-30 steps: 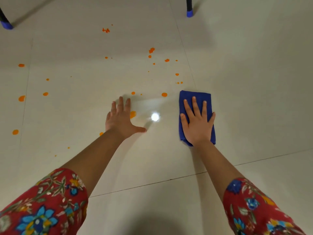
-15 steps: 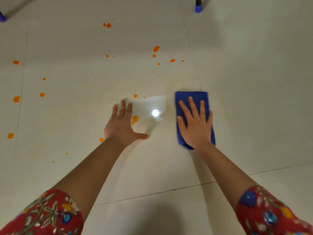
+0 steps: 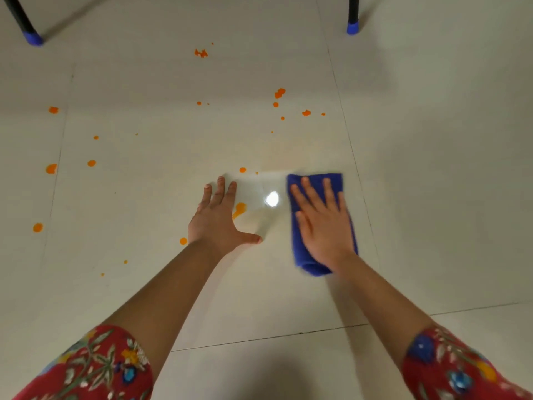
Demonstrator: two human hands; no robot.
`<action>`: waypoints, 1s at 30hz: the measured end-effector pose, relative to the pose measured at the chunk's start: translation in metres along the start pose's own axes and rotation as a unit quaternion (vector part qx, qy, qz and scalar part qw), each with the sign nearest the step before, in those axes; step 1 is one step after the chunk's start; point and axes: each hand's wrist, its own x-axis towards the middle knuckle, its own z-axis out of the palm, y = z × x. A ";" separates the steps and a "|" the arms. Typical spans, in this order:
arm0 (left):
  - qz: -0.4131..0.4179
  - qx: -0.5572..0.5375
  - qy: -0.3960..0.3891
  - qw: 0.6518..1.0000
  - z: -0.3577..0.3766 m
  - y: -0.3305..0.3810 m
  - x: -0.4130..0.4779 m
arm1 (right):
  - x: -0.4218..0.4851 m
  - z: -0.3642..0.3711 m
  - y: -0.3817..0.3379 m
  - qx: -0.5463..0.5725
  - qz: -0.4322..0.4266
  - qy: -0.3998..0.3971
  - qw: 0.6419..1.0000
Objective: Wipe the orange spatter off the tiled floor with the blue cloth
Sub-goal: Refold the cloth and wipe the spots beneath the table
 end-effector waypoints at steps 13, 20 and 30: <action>0.034 -0.104 0.010 0.994 -0.008 -0.028 -0.009 | 0.039 0.001 -0.049 0.018 -0.097 0.001 0.995; 0.119 0.052 0.015 0.991 -0.028 -0.092 -0.072 | 0.084 -0.006 -0.046 0.020 0.033 0.009 0.999; 0.101 0.051 -0.013 0.994 -0.041 -0.138 -0.134 | -0.007 0.005 -0.053 -0.021 -0.072 -0.020 0.997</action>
